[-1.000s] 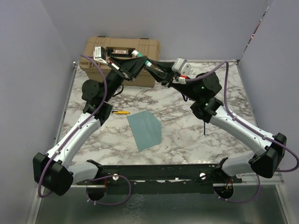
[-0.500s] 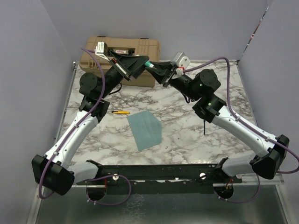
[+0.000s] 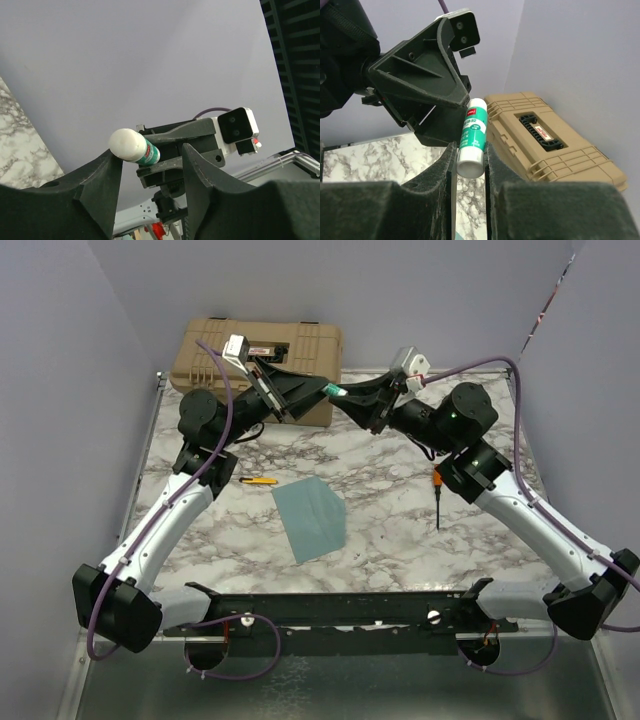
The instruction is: Place the letter into the envelope and seal it
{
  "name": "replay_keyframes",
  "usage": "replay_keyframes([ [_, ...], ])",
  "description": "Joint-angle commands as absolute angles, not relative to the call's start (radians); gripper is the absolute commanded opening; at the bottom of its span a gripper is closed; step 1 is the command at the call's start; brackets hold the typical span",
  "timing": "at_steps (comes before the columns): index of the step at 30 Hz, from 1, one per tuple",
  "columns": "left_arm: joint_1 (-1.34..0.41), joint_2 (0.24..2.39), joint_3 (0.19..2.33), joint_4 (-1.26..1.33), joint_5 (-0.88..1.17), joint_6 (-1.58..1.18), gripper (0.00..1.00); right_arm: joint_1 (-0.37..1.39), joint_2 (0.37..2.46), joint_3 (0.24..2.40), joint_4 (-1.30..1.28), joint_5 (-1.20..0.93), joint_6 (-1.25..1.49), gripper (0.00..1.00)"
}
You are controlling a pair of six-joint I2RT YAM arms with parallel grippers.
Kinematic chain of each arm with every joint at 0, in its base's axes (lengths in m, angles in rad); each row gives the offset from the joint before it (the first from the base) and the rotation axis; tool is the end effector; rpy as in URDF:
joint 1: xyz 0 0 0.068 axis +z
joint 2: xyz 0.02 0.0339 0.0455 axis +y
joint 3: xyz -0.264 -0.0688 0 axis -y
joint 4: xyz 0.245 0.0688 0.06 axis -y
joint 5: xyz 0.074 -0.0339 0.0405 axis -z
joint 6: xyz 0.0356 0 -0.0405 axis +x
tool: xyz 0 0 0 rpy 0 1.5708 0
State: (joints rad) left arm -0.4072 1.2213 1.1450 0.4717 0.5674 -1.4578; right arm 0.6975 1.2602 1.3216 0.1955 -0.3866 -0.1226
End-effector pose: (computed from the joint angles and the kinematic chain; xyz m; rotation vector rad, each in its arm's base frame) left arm 0.2444 -0.1263 0.4428 -0.1693 1.4945 -1.9003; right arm 0.2088 0.1925 0.4670 -0.8391 1.0843 0.7380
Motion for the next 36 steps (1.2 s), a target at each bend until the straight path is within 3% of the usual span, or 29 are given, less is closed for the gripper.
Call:
replay_keyframes([
  [1,-0.402,1.215,1.151,0.485,0.627,-1.516,0.5,0.668,1.228,1.281,0.195,-0.501,-0.059,0.01],
  [7,-0.4,1.205,1.126,0.463,0.627,-1.529,0.49,0.631,1.224,1.262,0.233,-0.584,-0.003,0.01],
  [12,-0.398,1.196,1.124,0.416,0.625,-1.503,0.39,0.62,1.222,1.254,0.238,-0.629,0.034,0.01],
  [20,-0.396,1.173,1.066,0.391,0.606,-1.495,0.0,0.617,1.248,1.254,0.241,-0.703,0.037,0.0],
  [22,-0.397,1.162,1.057,0.39,0.588,-1.498,0.0,0.617,1.254,1.253,0.261,-0.699,0.053,0.01],
  [25,-0.397,1.152,1.055,0.39,0.572,-1.505,0.0,0.618,1.258,1.229,0.344,-0.679,0.093,0.23],
  [28,-0.397,1.15,1.057,0.39,0.566,-1.511,0.0,0.617,1.28,1.208,0.483,-0.723,0.149,0.34],
  [32,-0.397,1.149,1.052,0.39,0.554,-1.514,0.0,0.617,1.341,1.238,0.545,-0.795,0.179,0.42],
  [36,-0.397,1.15,1.048,0.395,0.547,-1.519,0.0,0.618,1.37,1.247,0.571,-0.804,0.186,0.44],
])
